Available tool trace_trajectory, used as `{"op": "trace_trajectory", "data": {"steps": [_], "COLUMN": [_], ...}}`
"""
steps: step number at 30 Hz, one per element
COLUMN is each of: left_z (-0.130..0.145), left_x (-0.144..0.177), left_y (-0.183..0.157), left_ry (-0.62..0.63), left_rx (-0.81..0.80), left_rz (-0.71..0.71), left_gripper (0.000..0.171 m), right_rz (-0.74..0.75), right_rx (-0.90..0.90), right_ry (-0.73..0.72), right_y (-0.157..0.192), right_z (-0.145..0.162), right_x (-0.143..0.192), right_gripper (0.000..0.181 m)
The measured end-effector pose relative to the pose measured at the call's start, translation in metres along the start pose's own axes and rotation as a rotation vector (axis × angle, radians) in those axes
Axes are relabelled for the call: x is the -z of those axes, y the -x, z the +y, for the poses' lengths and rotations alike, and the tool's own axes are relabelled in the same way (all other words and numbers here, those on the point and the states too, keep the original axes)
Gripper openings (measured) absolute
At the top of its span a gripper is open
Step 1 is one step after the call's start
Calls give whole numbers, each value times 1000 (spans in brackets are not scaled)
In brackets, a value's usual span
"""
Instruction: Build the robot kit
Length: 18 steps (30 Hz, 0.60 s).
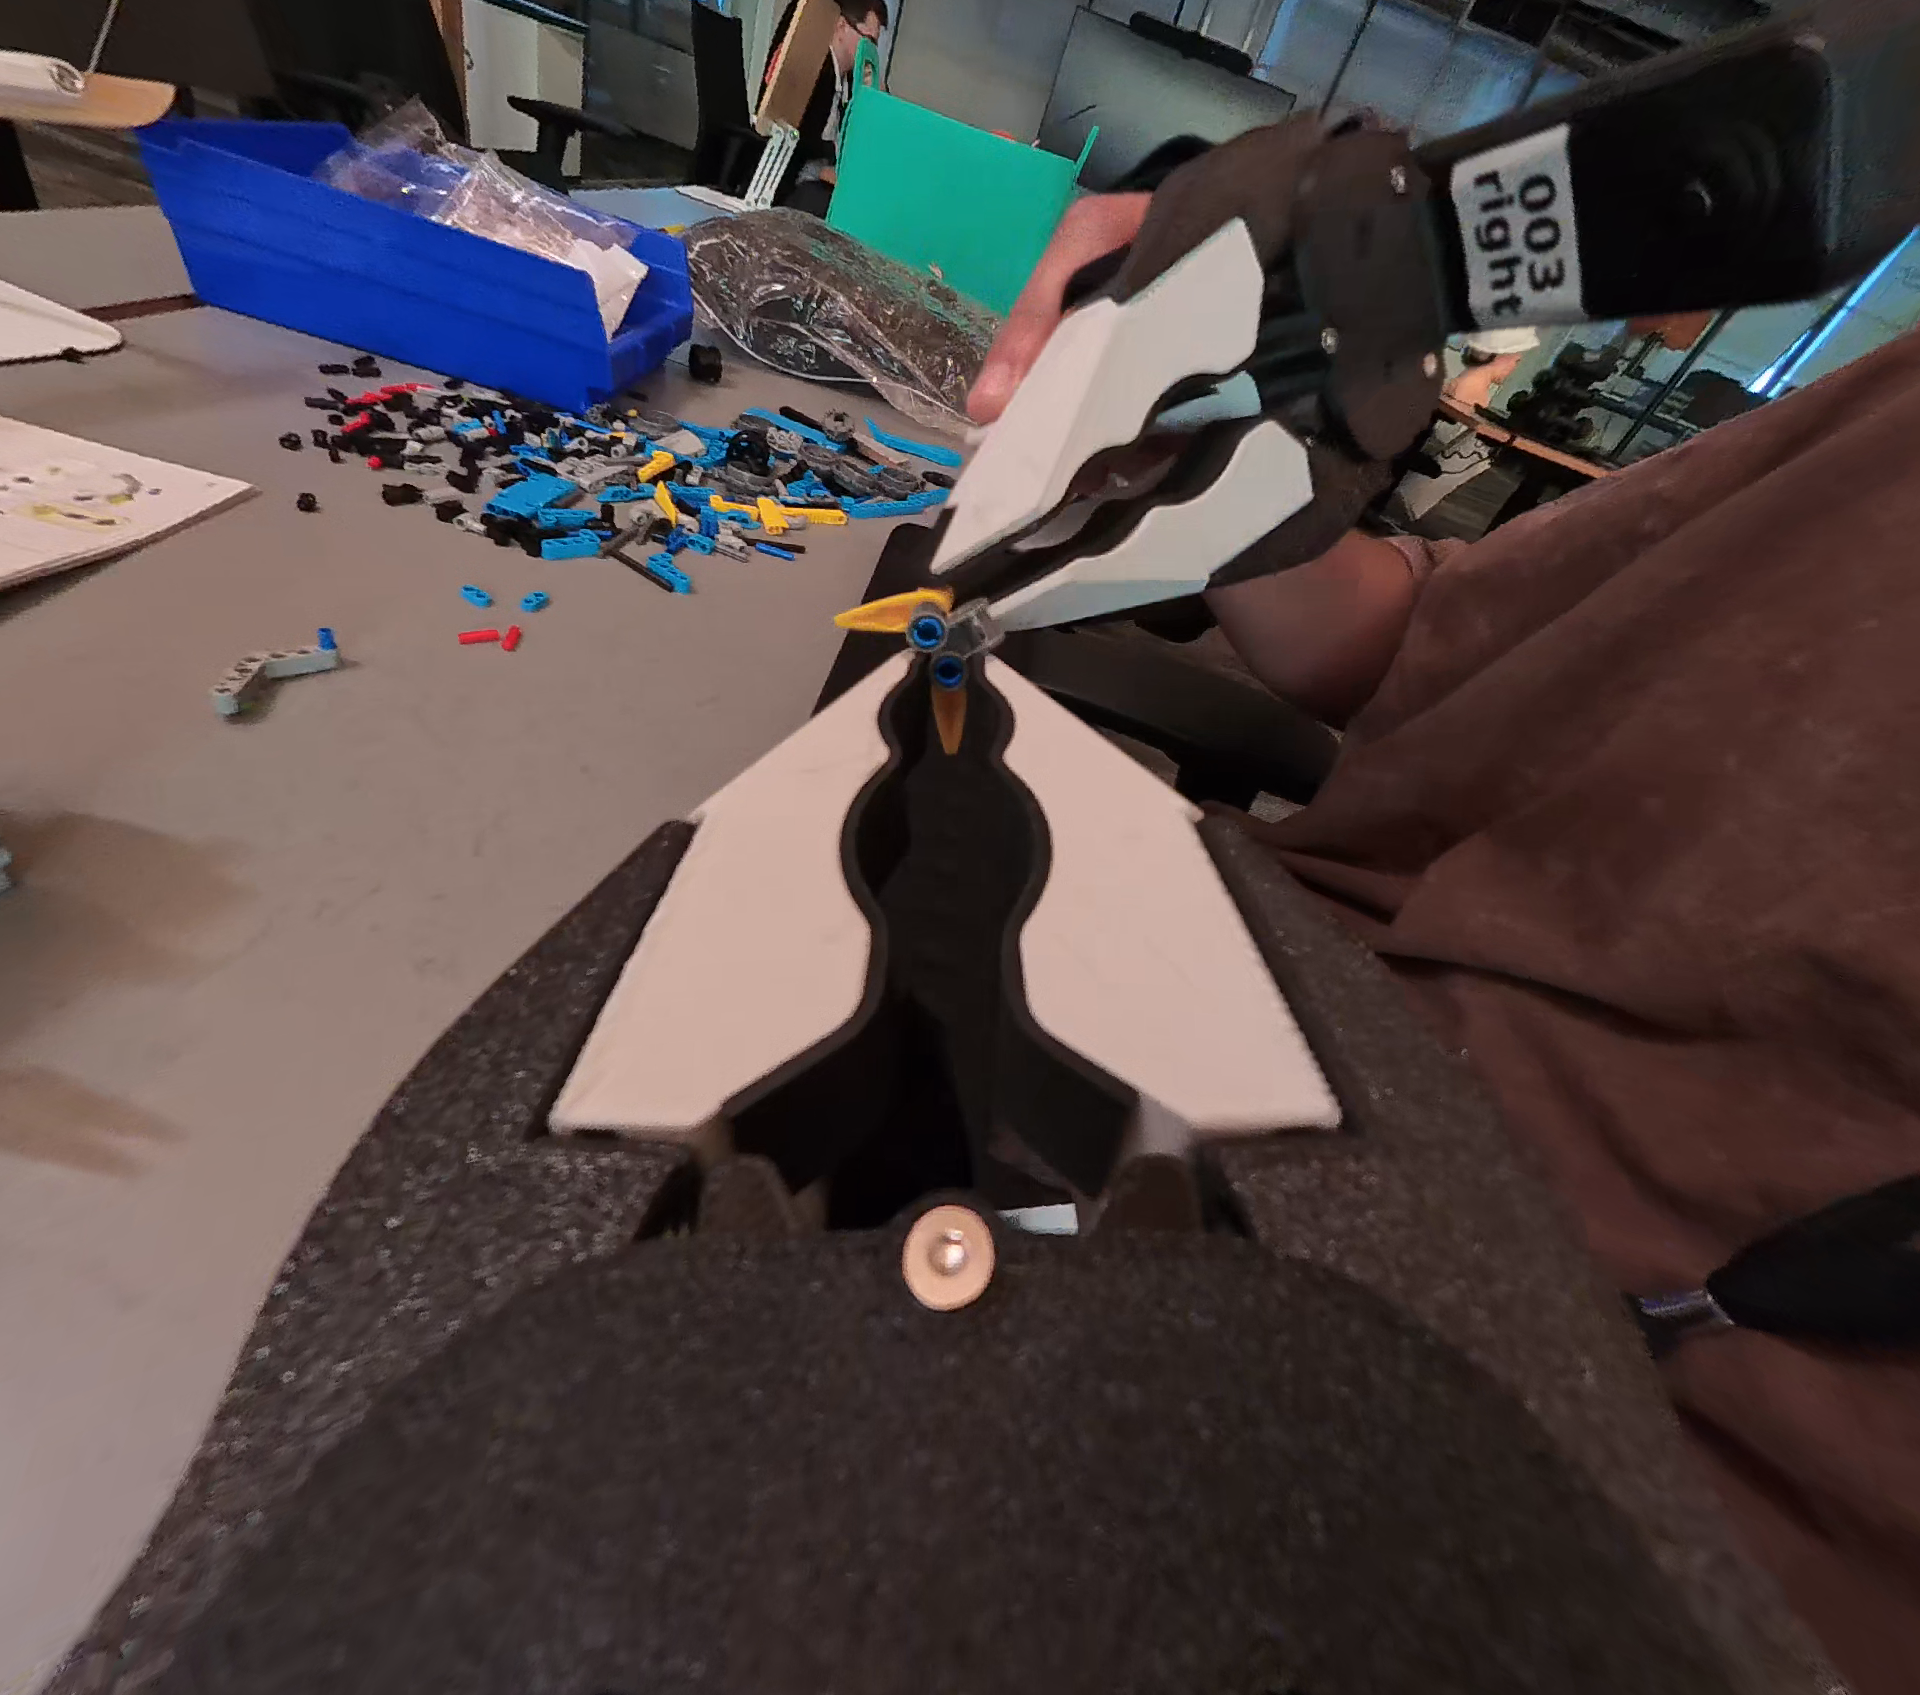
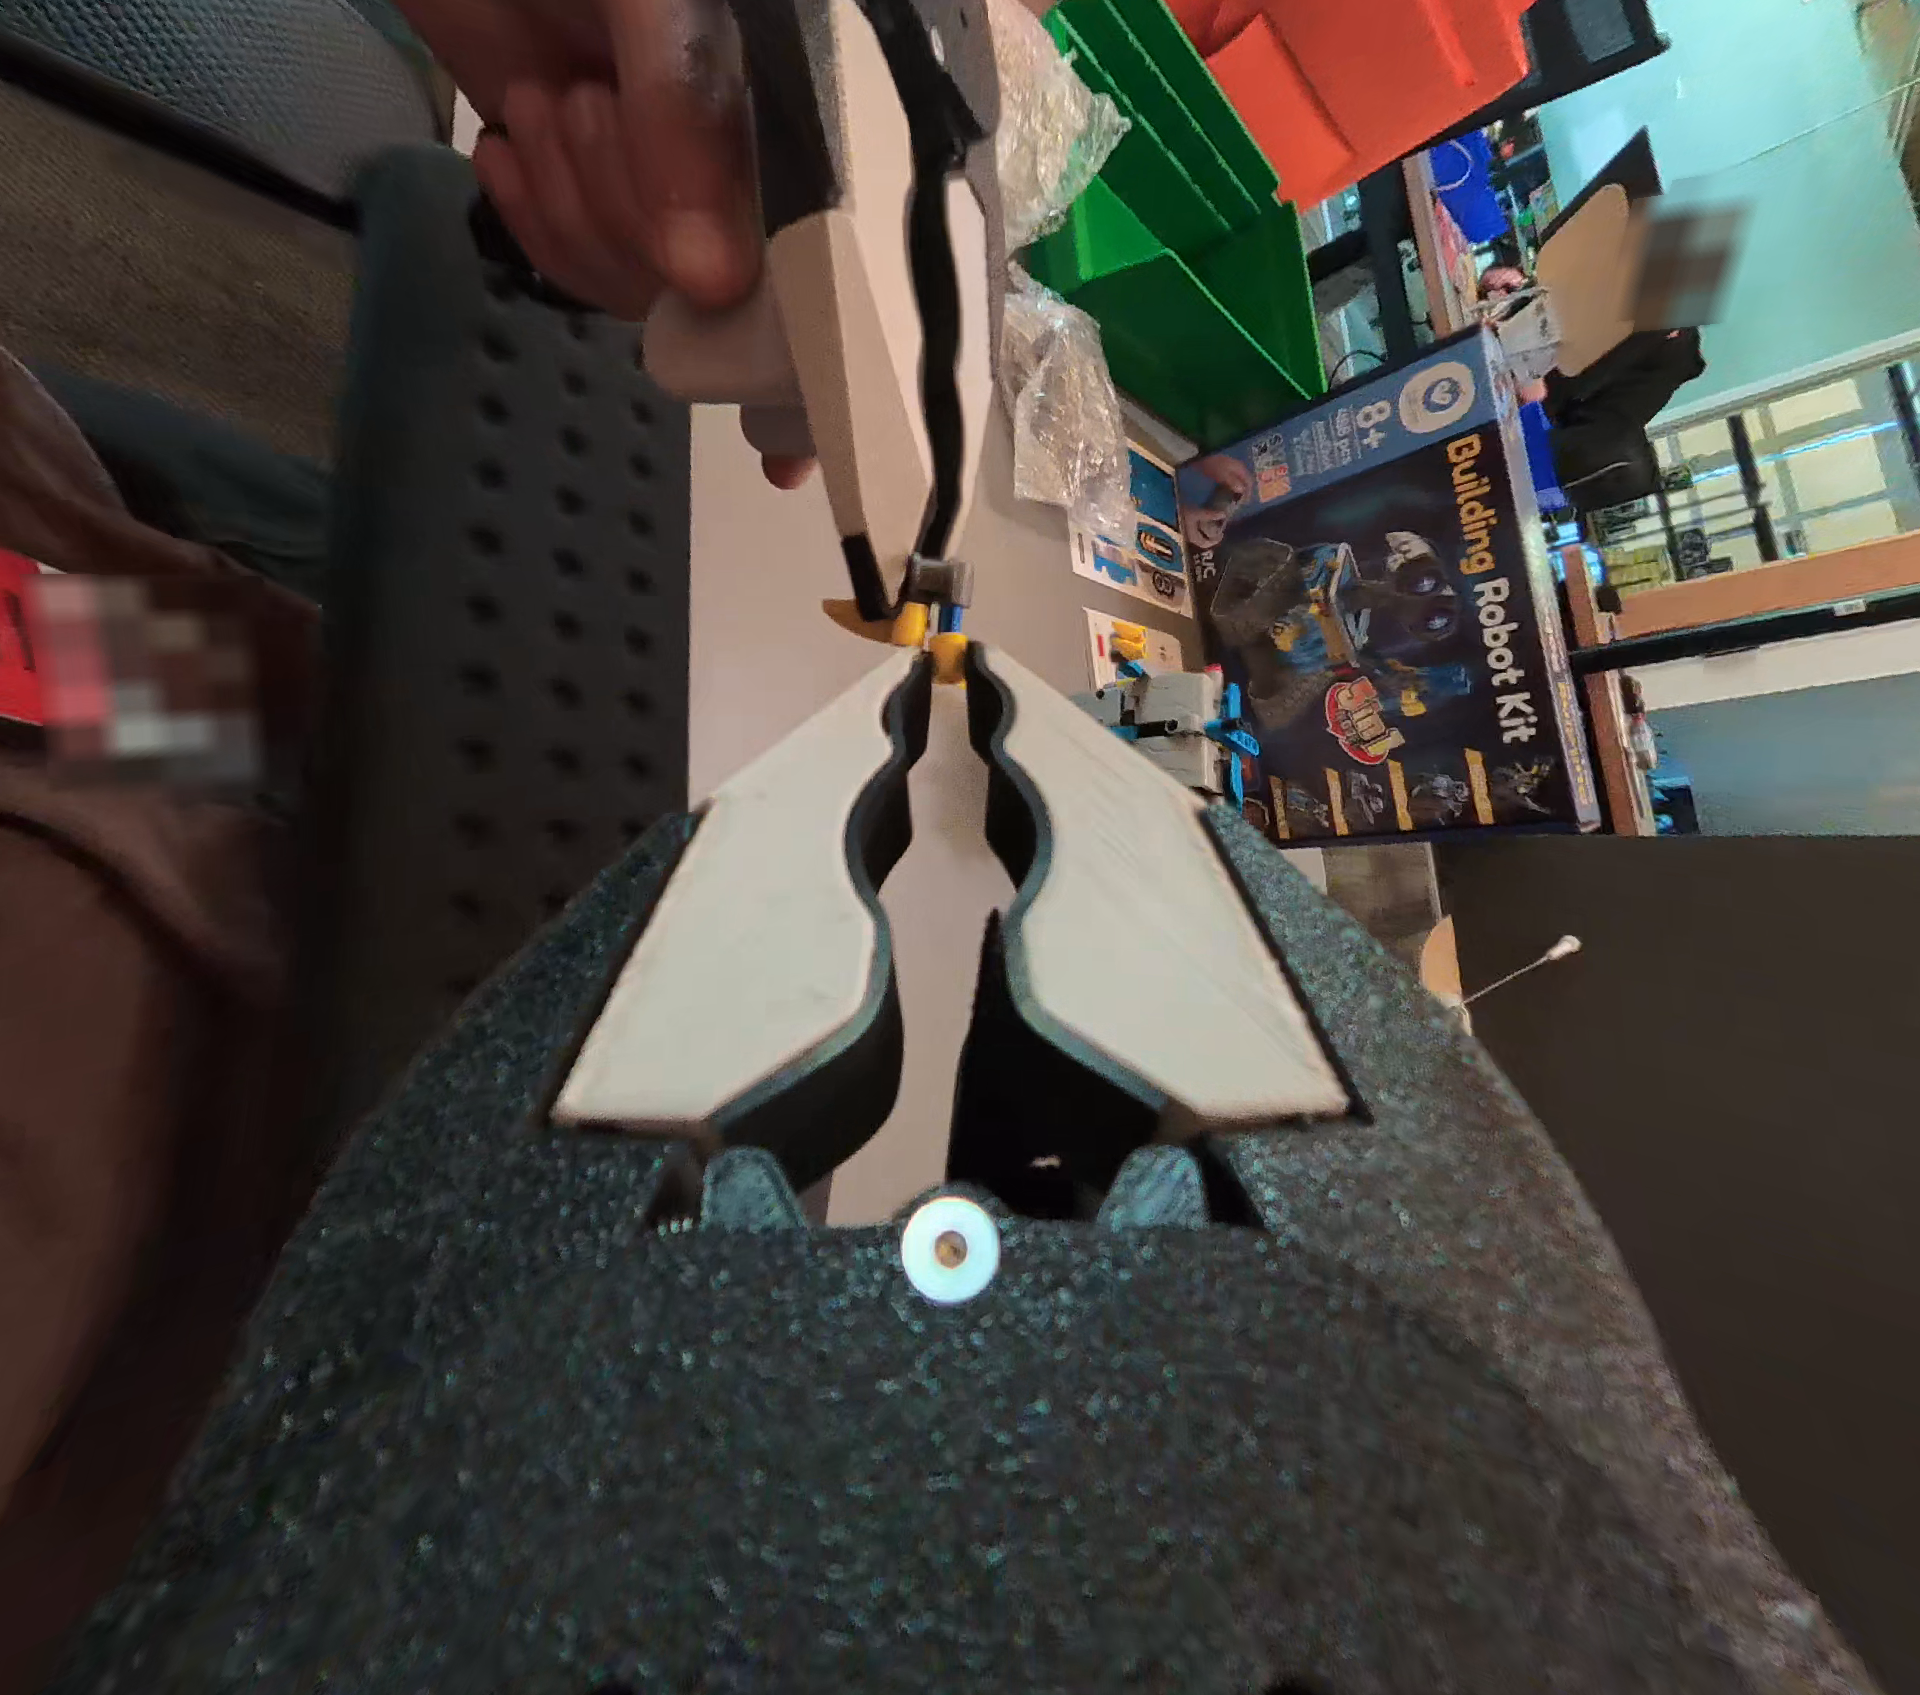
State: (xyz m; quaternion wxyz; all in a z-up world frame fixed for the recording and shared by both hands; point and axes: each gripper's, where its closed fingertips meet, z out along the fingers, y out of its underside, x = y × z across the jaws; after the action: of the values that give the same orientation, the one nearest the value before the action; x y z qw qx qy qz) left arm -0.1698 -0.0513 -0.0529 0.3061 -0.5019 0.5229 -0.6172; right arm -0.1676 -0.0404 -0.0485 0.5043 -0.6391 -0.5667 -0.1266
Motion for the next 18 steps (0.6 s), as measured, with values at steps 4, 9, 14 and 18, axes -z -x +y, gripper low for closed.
{"op": "trace_trajectory", "data": {"steps": [4, 9, 14, 18], "left_z": [4, 8, 19, 36], "left_x": [-3, -6, -11, -14], "left_y": [-2, -9, -6, 3], "left_ry": [5, 36, 122, 247], "left_rx": [-11, -31, -100, -198], "left_rz": [17, 47, -5, -114], "left_gripper": [5, 5, 5, 5], "right_rz": [-94, -193, -226, -162], "right_rx": [-156, -321, -292, -96], "right_ry": [-47, -140, -82, 78], "right_y": [5, 12, 21, 31], "right_z": [2, 2, 10, 23], "right_x": [1, 6, 4, -5], "right_gripper": [6, 6, 5, 5]}}
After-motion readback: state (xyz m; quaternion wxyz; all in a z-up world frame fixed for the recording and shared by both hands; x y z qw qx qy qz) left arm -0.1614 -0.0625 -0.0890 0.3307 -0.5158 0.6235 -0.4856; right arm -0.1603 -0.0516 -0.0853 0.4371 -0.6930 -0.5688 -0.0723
